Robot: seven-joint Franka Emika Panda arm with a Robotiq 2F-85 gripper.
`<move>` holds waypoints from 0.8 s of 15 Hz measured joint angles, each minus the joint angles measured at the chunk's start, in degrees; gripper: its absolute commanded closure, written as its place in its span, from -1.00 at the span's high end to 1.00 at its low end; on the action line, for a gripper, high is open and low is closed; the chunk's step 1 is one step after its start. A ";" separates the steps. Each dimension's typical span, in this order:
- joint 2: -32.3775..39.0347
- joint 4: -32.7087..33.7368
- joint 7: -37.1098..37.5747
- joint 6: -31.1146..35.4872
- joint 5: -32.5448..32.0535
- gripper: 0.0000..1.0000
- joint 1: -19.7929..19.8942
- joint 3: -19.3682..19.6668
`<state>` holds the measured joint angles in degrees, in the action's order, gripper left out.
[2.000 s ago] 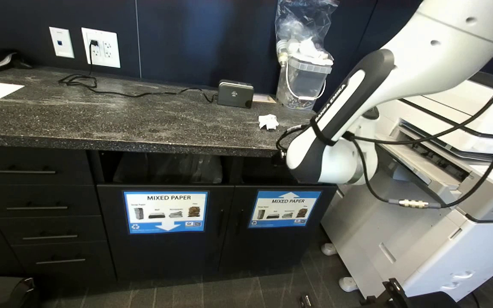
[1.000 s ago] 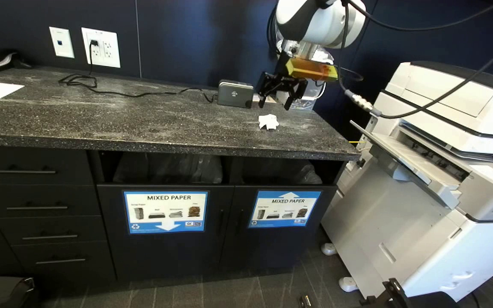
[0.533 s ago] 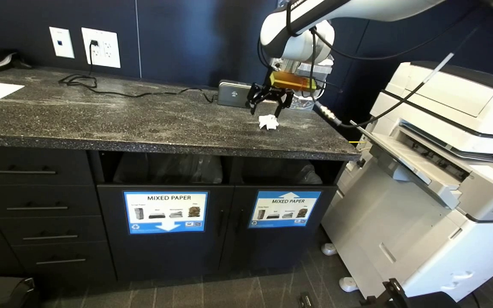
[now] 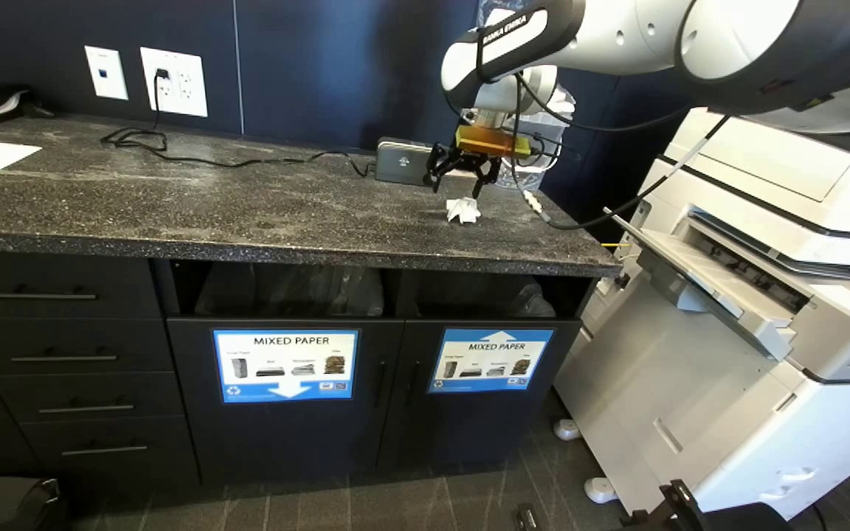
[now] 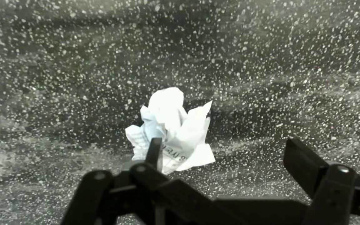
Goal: Put the paper in the bin to the right
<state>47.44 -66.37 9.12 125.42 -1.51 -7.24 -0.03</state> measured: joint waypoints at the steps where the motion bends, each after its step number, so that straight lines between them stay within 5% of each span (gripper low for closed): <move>1: 1.01 1.64 0.55 -0.84 -0.14 1.00 -0.15 0.32; 12: 9.47 13.30 4.43 -8.20 -0.60 1.00 -0.63 2.45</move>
<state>56.92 -53.07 13.55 117.22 -2.11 -7.87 2.42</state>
